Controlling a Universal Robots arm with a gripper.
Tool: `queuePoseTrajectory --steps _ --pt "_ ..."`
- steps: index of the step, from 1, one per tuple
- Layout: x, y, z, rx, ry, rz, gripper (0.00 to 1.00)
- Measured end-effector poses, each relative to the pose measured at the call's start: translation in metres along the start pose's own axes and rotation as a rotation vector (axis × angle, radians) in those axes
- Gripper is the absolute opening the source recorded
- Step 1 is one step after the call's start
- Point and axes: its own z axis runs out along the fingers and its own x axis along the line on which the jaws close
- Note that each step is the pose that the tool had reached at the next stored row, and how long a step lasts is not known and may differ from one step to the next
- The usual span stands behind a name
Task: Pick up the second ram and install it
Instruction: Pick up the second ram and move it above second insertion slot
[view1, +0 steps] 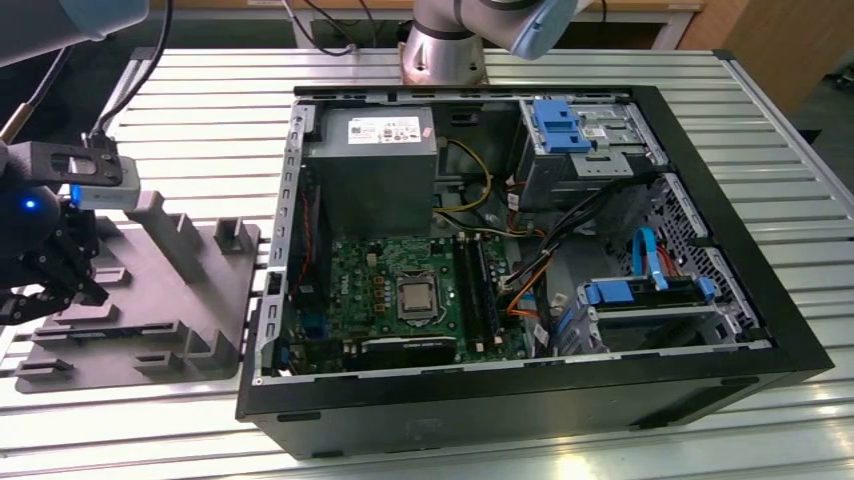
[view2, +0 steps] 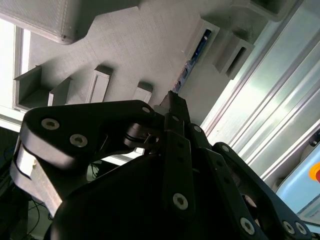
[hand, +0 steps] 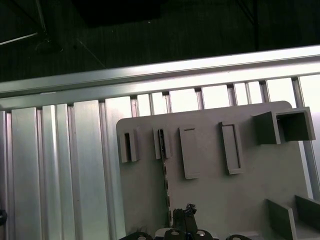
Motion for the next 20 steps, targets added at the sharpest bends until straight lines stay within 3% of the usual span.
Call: queuePoseTrajectory --steps 20 --pt "0.0023 0.0003 0.0064 -0.0002 0.0003 -0.005 0.11"
